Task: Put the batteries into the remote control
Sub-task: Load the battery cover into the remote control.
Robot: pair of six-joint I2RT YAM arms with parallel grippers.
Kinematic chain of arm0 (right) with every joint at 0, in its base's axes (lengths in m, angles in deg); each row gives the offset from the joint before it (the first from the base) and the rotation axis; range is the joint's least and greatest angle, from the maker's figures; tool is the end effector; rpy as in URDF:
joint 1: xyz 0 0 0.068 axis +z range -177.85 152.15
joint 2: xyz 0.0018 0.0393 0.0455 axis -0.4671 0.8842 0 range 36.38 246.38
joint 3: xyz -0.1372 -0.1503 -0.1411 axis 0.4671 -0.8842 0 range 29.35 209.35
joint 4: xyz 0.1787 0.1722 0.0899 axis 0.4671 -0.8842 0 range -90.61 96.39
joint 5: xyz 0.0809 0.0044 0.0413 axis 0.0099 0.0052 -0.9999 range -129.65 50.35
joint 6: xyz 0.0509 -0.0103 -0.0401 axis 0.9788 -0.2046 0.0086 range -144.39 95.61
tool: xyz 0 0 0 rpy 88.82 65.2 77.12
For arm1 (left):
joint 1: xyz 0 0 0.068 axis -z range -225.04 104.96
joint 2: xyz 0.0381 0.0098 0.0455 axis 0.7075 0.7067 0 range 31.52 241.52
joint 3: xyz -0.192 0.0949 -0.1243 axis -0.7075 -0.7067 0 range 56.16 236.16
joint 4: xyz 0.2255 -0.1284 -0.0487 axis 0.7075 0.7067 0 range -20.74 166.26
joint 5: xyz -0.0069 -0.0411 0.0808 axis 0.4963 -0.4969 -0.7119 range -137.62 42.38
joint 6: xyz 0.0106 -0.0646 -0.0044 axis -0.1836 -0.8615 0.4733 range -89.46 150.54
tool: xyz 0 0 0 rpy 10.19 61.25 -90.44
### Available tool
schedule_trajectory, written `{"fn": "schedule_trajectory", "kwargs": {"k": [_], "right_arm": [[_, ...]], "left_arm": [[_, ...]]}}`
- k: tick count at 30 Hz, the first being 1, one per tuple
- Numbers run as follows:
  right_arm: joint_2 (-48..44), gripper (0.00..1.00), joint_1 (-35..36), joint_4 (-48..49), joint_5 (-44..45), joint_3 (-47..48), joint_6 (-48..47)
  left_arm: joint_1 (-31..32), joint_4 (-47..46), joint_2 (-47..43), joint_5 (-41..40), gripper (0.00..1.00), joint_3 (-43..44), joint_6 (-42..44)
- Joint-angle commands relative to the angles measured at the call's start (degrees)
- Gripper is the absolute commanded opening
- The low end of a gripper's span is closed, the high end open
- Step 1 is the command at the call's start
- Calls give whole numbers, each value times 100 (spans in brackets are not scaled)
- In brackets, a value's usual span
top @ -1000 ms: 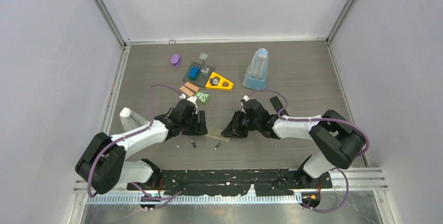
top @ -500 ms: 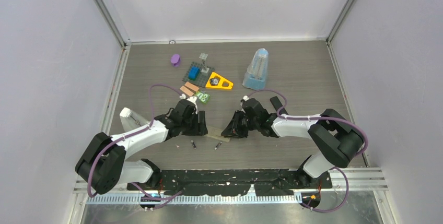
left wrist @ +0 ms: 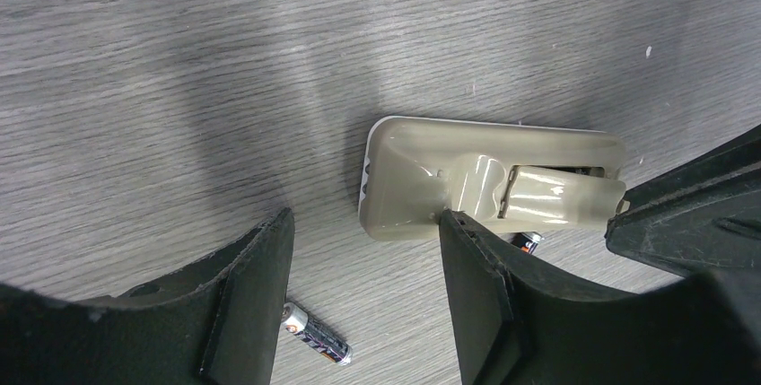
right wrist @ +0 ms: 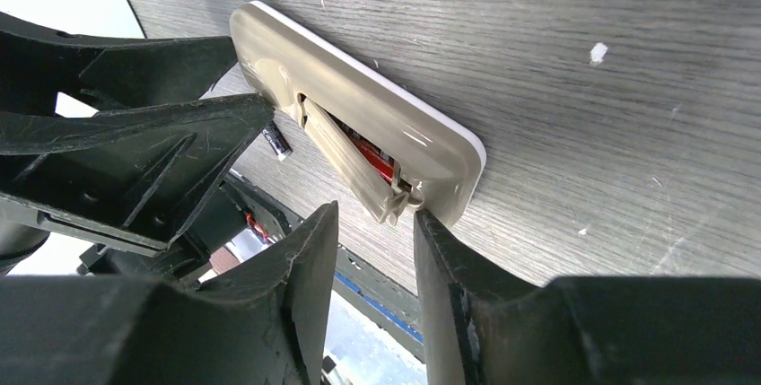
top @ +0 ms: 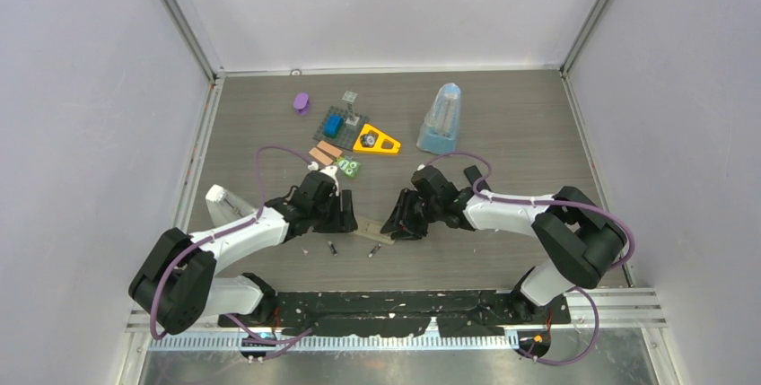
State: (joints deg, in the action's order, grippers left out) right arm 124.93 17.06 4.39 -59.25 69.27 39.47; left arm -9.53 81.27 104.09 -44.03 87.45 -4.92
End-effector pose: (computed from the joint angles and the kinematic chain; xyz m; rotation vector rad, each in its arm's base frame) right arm 0.2005 0.2243 0.1103 0.2906 2.7936 1.0972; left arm 0.2013 -0.1476 0.1216 0.0280 2.5978 -0.5664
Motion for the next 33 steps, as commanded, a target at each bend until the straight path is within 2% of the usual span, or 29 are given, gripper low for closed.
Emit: {"fn": "schedule_trajectory", "kwargs": {"k": [1, 8, 17, 25, 33], "right_arm": [[-20, 43, 40, -321, 226, 161, -38], [-162, 45, 51, -641, 391, 310, -214], [-185, 34, 69, -649, 415, 374, -298], [-152, 33, 93, -664, 415, 506, -316], [13, 25, 106, -621, 343, 588, -286]], "left_arm": [[-15, -186, -105, -21, 61, -61, 20], [-10, -180, -143, -51, 61, -70, 21], [-12, -191, -130, -36, 61, -73, 20], [-16, -199, -127, -18, 61, -72, 17], [-15, -190, -149, -4, 61, -86, 31]]}}
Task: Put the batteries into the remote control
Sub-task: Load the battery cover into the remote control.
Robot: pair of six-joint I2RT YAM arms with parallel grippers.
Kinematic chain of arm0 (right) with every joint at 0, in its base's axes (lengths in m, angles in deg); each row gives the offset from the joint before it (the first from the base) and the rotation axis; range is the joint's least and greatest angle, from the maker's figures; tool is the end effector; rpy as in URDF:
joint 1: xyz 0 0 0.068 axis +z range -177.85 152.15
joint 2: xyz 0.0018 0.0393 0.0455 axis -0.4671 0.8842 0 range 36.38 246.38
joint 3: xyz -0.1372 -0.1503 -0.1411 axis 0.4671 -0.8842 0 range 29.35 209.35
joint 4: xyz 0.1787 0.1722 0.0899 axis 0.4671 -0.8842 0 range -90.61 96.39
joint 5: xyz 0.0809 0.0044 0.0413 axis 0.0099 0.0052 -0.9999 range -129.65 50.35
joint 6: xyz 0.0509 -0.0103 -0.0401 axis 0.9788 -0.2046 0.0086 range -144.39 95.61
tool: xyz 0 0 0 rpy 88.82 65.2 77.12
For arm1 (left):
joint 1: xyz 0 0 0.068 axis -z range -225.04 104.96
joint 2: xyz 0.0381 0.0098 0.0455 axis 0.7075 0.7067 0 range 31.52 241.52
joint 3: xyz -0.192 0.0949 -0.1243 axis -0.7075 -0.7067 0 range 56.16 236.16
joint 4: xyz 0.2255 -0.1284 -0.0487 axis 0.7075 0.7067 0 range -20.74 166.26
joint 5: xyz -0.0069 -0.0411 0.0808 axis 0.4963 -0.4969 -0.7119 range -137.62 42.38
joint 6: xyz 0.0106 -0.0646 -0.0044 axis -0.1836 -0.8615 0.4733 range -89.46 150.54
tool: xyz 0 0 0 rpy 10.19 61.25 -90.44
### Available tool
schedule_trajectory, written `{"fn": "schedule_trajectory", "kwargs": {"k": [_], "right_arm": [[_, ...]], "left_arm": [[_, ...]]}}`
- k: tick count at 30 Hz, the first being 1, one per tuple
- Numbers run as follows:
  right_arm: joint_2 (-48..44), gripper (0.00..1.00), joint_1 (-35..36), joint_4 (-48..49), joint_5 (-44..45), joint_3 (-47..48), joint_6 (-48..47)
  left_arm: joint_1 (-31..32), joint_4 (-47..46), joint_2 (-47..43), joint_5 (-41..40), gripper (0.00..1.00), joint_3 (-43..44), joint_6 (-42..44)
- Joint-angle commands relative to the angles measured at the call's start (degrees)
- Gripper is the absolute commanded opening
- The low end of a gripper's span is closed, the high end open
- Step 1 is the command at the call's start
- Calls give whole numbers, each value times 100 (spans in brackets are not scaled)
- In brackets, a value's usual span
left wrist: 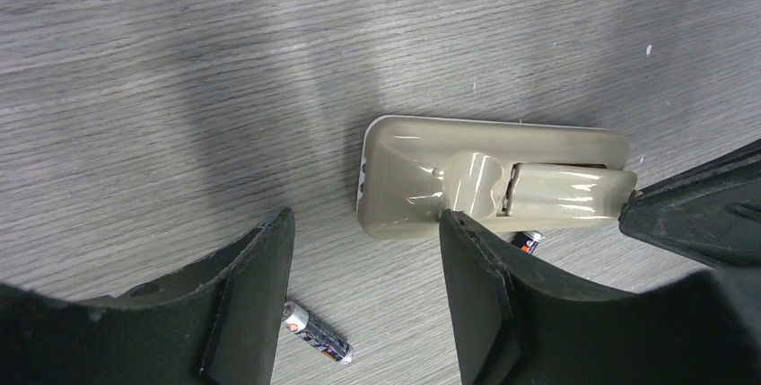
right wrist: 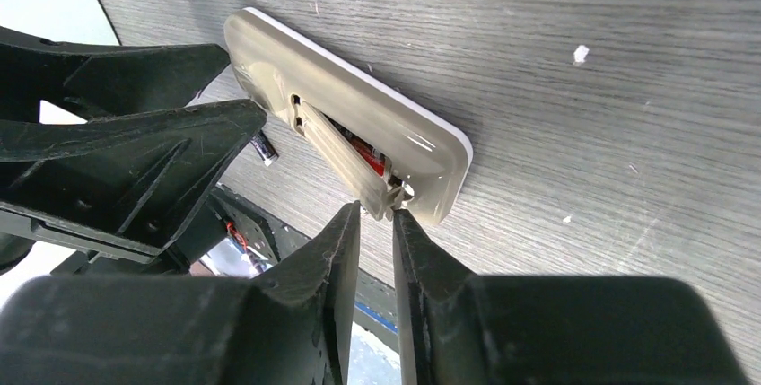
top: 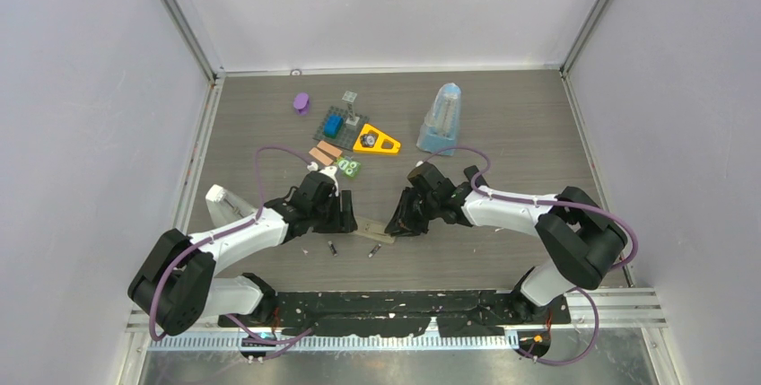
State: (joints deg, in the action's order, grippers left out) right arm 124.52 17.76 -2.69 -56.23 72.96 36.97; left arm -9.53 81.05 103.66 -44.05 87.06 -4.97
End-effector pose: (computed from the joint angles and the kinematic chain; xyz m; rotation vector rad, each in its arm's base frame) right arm 0.2022 0.2276 0.1209 0.2528 2.8140 0.9901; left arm 0.2004 -0.1469 0.1215 0.0269 2.5934 -0.5692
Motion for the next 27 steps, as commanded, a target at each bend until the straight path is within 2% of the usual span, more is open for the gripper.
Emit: {"fn": "schedule_trajectory", "kwargs": {"k": [1, 18, 27], "right_arm": [[79, 24, 40, 101, 28, 225, -28], [202, 10, 45, 536, -220, -10, 385], [90, 5, 49, 677, -265, -139, 541]], "left_arm": [[-17, -168, -117, -5, 61, -50, 33], [-13, -195, -87, 22, 61, -51, 40], [-10, -195, -105, -31, 61, -87, 28]]}}
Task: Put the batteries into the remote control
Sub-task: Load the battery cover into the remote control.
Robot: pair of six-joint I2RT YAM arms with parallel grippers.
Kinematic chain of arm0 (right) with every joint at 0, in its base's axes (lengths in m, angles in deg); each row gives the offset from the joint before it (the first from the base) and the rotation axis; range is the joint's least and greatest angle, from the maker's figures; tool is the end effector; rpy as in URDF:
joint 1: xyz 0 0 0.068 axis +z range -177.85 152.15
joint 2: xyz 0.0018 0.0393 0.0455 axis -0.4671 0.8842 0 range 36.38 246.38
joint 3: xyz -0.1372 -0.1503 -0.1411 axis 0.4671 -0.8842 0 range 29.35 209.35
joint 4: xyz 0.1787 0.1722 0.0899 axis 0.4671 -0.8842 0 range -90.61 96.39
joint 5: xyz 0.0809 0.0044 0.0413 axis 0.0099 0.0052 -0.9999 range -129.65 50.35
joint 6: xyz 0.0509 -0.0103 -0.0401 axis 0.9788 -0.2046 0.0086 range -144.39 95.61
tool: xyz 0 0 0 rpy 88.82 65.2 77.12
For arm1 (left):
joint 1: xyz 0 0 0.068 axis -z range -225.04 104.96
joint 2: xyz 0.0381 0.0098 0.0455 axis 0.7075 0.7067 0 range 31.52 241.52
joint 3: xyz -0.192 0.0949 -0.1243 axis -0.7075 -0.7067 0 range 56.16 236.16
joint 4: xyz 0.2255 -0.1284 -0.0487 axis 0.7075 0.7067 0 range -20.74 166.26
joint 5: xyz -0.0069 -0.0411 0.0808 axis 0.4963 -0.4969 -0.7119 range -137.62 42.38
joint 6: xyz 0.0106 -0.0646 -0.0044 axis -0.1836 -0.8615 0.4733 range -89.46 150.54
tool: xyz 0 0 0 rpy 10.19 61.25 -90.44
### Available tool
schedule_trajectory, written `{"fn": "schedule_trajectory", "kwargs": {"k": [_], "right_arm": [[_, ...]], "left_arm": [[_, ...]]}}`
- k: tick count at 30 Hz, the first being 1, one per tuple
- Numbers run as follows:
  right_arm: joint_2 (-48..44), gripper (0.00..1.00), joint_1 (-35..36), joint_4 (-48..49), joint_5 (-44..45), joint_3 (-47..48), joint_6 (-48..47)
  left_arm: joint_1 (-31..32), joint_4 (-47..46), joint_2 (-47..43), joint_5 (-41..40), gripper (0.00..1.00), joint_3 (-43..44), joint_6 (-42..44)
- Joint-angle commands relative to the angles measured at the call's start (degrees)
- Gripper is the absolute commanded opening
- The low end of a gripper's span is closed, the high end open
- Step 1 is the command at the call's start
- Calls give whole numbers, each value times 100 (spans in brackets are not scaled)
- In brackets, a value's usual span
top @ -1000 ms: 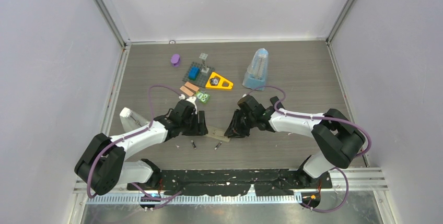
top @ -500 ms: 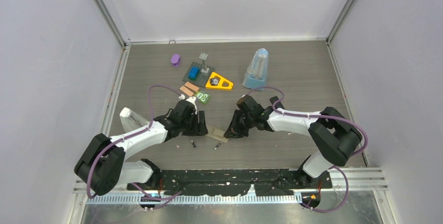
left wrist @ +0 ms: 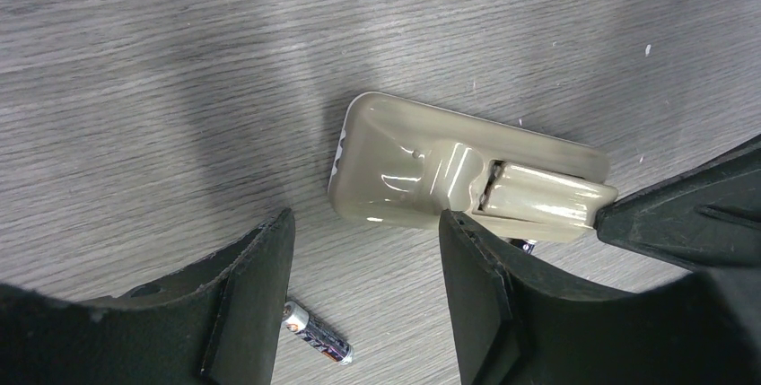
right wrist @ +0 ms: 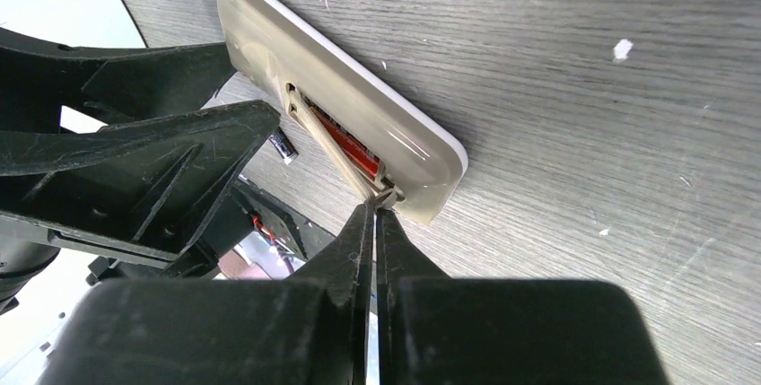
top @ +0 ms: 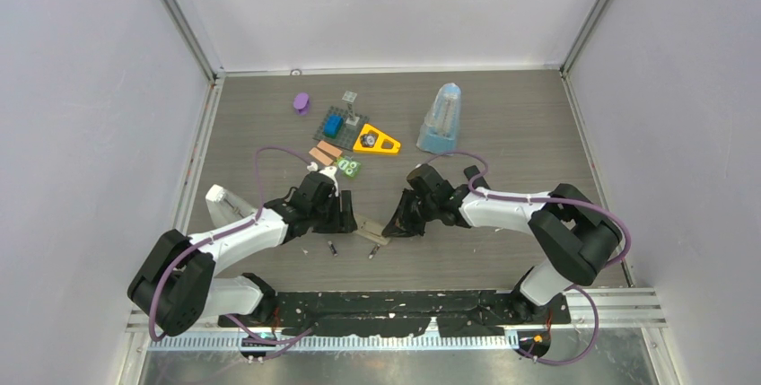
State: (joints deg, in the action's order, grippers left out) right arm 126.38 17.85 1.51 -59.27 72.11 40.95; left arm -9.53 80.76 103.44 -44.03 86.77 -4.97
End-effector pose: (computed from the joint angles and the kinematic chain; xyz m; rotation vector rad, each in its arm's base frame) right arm 0.2023 0.2321 0.1135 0.3185 2.8285 1.0818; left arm 0.1999 -0.1466 0.1213 0.0271 2.5899 -0.5720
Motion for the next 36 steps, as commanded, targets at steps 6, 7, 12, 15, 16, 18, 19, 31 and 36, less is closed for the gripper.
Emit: {"fn": "schedule_trajectory", "kwargs": {"k": [6, 7, 12, 15, 16, 18, 19, 31, 36], "right_arm": [[-403, 5, 36, 421, 108, -271, 405], [-452, 5, 36, 437, 114, -353, 451], [-738, 5, 36, 929, 95, -578, 808], [-746, 5, 42, 1019, 10, -606, 894], [-742, 5, 38, 1060, -7, -609, 924], [-731, 5, 38, 1075, -22, -611, 942], [-725, 5, 41, 1081, -29, -616, 943], [-493, 5, 45, 1155, -242, -565, 754], [-441, 5, 62, 1126, -289, -588, 633]], "left_arm": [[-13, -167, -153, -91, 61, -89, -8], [-10, -169, -160, -102, 61, -89, -21], [-17, -178, -208, -147, 61, -100, -59], [-15, -192, -247, -166, 61, -108, -87], [-9, -187, -270, -173, 61, -110, -96], [-15, -193, -314, -188, 61, -123, -109], [-17, -195, -330, -196, 61, -124, -114], [-9, -193, -348, -219, 61, -101, -125], [-15, -217, -350, -228, 61, -93, -141]]}}
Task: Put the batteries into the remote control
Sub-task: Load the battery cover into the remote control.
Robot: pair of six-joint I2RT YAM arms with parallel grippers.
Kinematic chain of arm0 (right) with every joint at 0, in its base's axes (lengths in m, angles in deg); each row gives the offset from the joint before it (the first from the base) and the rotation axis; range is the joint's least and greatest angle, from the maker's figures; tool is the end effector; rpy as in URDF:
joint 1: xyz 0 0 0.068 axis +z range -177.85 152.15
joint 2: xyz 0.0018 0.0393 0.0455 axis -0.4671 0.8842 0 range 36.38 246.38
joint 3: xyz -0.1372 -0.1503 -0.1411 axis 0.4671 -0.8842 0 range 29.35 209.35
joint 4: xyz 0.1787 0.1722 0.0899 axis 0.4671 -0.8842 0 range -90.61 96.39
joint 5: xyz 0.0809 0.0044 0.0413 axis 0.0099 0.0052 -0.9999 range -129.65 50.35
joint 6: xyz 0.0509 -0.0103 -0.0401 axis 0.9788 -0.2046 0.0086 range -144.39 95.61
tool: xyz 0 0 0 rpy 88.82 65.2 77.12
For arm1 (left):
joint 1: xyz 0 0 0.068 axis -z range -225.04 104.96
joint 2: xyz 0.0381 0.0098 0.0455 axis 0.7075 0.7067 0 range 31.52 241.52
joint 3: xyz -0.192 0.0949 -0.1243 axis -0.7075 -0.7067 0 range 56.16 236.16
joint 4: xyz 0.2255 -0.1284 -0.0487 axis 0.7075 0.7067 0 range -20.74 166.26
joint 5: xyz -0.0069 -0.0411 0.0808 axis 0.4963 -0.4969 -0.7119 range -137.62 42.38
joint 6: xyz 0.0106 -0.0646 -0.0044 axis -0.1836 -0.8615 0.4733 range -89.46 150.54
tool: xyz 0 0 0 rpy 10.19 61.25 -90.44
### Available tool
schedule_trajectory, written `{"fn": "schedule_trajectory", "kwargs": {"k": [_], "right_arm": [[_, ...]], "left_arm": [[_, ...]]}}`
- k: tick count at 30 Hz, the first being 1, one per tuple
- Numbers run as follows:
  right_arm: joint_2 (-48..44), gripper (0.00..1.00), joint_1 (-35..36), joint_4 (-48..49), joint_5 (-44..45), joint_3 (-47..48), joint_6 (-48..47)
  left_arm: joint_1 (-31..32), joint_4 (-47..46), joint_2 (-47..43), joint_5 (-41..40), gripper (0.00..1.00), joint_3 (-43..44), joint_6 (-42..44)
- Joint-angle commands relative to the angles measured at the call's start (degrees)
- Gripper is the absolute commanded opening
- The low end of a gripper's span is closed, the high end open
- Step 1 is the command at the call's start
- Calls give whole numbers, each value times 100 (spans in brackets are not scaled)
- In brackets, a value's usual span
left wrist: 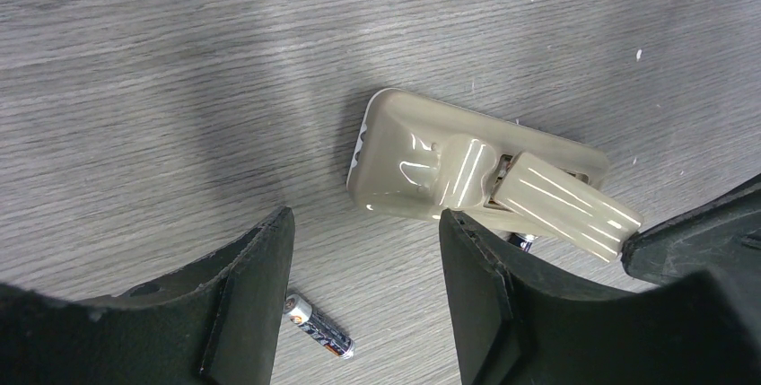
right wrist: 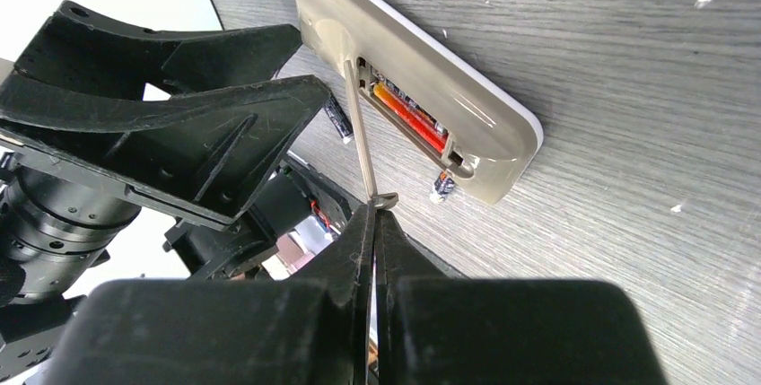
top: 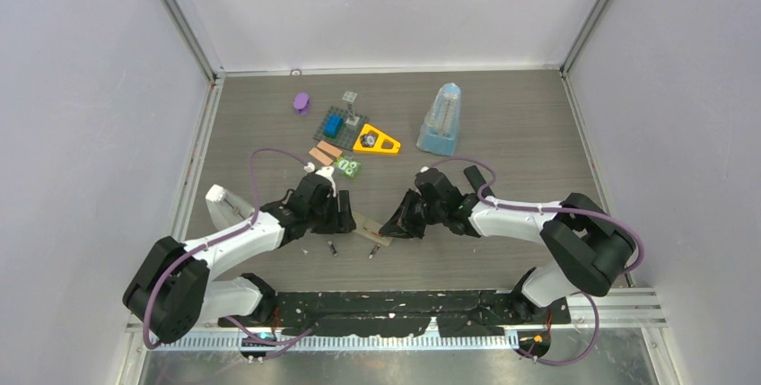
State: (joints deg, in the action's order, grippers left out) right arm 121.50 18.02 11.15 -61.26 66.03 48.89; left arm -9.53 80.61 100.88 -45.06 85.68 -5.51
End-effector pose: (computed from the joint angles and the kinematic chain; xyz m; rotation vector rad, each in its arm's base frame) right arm 0.1932 0.2265 0.1207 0.4343 2.7301 1.2825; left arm 0.1969 -0.1434 0.1257 0.0079 2.5581 -0.5730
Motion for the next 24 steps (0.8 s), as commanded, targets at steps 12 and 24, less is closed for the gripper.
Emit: {"fn": "schedule_trajectory", "kwargs": {"k": [12, 24], "right_arm": [[207, 5, 58, 269, -118, -66, -178], [109, 5, 52, 85, -112, -56, -335]], "left_arm": [[-16, -220, -69, -126, 61, 25, -100], [-12, -231, 30, -164, 61, 113, -115]]}}
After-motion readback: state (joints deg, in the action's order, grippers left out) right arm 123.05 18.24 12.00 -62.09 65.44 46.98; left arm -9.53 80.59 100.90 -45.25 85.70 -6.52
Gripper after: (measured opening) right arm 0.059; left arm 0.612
